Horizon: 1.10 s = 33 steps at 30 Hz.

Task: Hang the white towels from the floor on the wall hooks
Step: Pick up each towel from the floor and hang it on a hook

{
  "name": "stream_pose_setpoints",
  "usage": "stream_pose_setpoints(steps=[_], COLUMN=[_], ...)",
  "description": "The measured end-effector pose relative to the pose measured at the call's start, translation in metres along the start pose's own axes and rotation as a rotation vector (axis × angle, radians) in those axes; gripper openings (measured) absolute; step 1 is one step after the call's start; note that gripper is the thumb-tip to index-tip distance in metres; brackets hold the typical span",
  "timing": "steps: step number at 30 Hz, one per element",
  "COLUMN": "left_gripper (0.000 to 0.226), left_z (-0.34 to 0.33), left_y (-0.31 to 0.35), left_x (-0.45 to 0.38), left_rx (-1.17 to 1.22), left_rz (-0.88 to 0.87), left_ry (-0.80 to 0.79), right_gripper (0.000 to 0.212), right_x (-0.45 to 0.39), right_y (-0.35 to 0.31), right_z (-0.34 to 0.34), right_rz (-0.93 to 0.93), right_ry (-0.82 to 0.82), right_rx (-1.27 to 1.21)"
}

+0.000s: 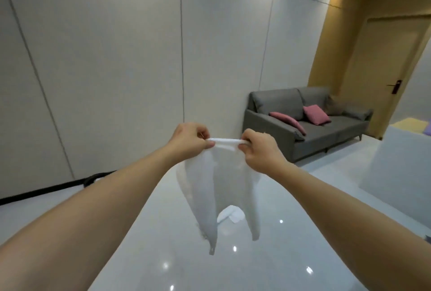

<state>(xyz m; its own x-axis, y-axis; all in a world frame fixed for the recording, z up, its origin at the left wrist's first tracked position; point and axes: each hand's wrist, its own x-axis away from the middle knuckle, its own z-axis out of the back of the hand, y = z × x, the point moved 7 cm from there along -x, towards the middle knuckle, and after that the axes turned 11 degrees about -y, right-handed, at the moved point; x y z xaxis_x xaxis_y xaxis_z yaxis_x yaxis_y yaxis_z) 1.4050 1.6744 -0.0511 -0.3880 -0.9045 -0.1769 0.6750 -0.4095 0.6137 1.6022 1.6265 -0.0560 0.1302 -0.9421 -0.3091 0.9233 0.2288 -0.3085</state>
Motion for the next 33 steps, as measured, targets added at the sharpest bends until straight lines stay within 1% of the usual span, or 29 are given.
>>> stream_pose_setpoints(steps=[5, 9, 12, 16, 18, 22, 25, 27, 29, 31, 33], left_gripper=[0.013, 0.018, 0.019, 0.018, 0.019, 0.016, 0.009, 0.006, 0.005, 0.01, 0.015], left_z=[0.115, 0.204, 0.269, 0.348, 0.383, 0.436, 0.465, 0.485, 0.508, 0.535, 0.563], left_y=[-0.106, -0.188, -0.238, -0.295, -0.322, -0.371, -0.408, -0.431, -0.453, -0.475, -0.498], left_x=[0.025, 0.051, 0.075, 0.117, 0.148, 0.227, 0.289, 0.329, 0.369, 0.409, 0.448], left_rx=[-0.133, -0.228, -0.282, -0.377, -0.414, -0.45, -0.444, -0.439, -0.425, -0.408, -0.399], left_rz=[0.159, 0.311, 0.417, 0.561, 0.646, 0.818, 0.934, 0.997, 1.023, 1.045, 1.081], left_ry=[0.151, 0.257, 0.344, 0.395, 0.451, 0.576, 0.59, 0.6, 0.663, 0.734, 0.768], right_gripper=[0.011, 0.013, 0.012, 0.012, 0.015, 0.034, 0.033, 0.032, 0.032, 0.03, 0.027], right_x=[-0.102, -0.179, -0.232, -0.28, -0.291, -0.287, -0.273, -0.263, -0.253, -0.244, -0.233], right_y=[-0.12, -0.223, -0.305, -0.419, -0.48, -0.597, -0.682, -0.735, -0.787, -0.84, -0.894], right_z=[-0.063, -0.115, -0.148, -0.184, -0.201, -0.23, -0.258, -0.278, -0.297, -0.315, -0.333], right_rz=[0.25, 0.431, 0.552, 0.754, 0.871, 1.088, 1.213, 1.267, 1.29, 1.3, 1.319], right_ry=[-0.064, -0.102, -0.132, -0.155, -0.173, -0.232, -0.274, -0.29, -0.307, -0.33, -0.348], right_rx=[-0.108, -0.195, -0.272, -0.328, -0.32, -0.328, -0.295, -0.29, -0.325, -0.37, -0.391])
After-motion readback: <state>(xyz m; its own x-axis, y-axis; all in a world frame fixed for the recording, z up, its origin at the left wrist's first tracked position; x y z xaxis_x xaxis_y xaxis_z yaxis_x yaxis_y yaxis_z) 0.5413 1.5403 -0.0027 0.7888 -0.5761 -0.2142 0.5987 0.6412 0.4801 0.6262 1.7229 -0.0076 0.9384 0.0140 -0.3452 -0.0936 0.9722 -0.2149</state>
